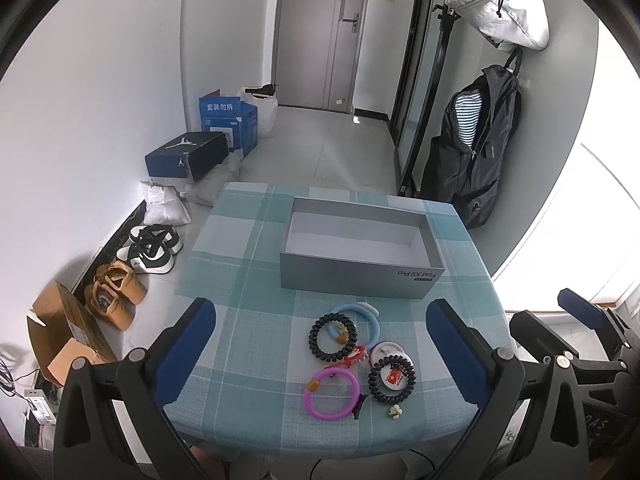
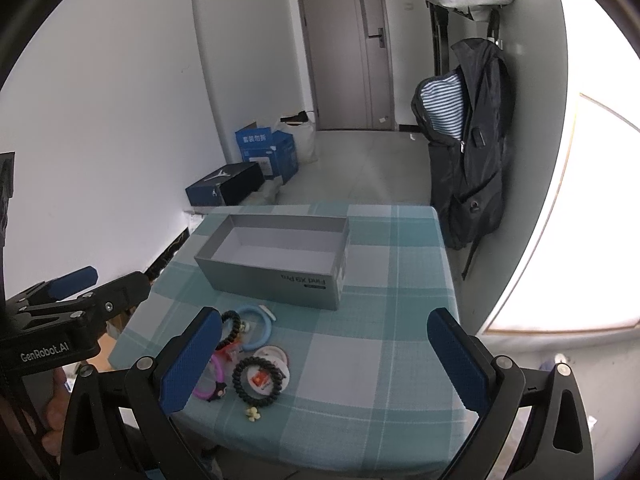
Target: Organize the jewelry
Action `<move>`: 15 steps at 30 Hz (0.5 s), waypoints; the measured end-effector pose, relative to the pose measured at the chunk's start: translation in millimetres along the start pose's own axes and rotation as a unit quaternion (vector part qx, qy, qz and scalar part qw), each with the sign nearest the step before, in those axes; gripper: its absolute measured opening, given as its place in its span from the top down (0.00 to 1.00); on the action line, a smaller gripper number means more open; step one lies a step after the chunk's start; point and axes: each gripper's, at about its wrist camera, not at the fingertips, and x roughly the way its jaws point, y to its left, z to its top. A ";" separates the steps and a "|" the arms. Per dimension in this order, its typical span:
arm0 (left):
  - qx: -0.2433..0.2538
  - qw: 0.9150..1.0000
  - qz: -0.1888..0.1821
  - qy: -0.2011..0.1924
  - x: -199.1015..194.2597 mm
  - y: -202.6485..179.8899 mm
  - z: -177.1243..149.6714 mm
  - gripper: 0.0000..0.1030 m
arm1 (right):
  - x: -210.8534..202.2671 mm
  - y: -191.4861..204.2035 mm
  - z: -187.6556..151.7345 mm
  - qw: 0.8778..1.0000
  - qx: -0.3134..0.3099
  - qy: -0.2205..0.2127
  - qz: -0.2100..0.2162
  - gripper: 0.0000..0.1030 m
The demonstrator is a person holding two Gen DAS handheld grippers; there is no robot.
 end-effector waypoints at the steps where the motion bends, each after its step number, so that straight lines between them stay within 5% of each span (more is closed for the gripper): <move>1: 0.000 1.000 0.000 0.000 0.0 0.1 0.0 0.01 | 0.0 -0.1 0.2 1.000 0.000 0.000 0.000 0.00; 15: -0.003 1.000 0.000 0.003 1.7 0.9 -1.3 0.01 | -0.8 -0.9 1.8 1.000 0.004 -0.001 -0.001 0.00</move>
